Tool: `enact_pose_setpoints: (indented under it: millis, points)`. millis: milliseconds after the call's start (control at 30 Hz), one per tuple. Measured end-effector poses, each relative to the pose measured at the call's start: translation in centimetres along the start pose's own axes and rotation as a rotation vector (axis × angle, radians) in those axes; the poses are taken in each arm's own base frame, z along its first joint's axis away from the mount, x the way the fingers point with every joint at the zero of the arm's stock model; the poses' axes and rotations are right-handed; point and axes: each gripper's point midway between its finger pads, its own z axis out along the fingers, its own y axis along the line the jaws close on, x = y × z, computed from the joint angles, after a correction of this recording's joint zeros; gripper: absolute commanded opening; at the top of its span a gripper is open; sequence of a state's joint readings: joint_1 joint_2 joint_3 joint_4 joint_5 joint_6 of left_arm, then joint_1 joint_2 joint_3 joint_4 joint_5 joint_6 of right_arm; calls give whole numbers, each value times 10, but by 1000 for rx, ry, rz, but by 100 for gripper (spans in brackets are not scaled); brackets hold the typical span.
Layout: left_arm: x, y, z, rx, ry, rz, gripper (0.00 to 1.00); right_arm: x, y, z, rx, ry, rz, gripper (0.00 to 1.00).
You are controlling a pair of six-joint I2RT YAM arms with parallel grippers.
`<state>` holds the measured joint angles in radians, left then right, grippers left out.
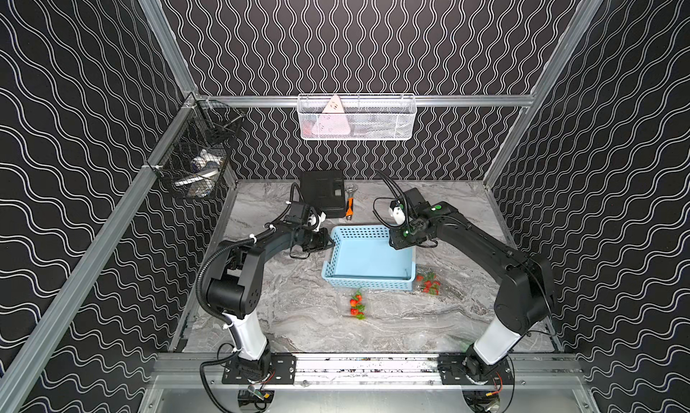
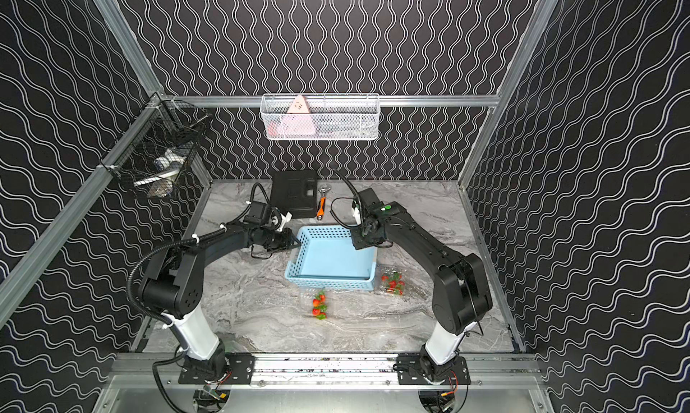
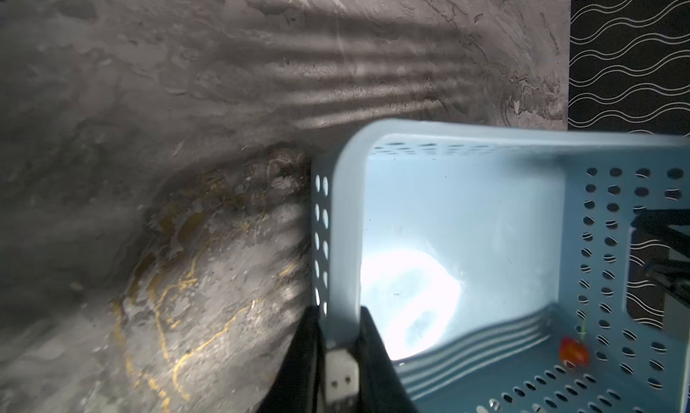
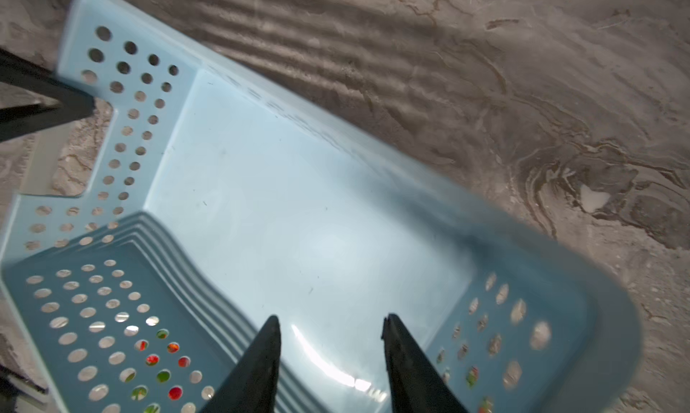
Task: Pack strawberries into containers
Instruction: Adjust the basket at the center of the board.
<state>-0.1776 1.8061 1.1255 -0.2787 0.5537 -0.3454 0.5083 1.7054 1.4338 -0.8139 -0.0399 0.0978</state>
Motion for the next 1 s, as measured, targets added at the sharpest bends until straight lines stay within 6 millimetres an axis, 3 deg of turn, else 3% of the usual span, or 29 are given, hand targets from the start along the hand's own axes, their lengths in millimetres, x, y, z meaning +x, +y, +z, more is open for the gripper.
enact_pose_setpoints:
  millis: [300, 500, 767, 1000]
  points:
    - [-8, -4, 8, 34, -1, -45, 12, -17, -1, -14, -12, -55, 6, 47]
    - [-16, 1, 5, -14, -18, -53, 13, -20, 26, -17, -134, -51, -56, 47]
    - [-49, -2, -9, -74, -93, -10, 15, -4, 76, 22, -298, 74, -185, 48]
    - [-51, 1, -6, -88, -93, 6, 16, -15, 105, 61, -430, 84, -179, 48]
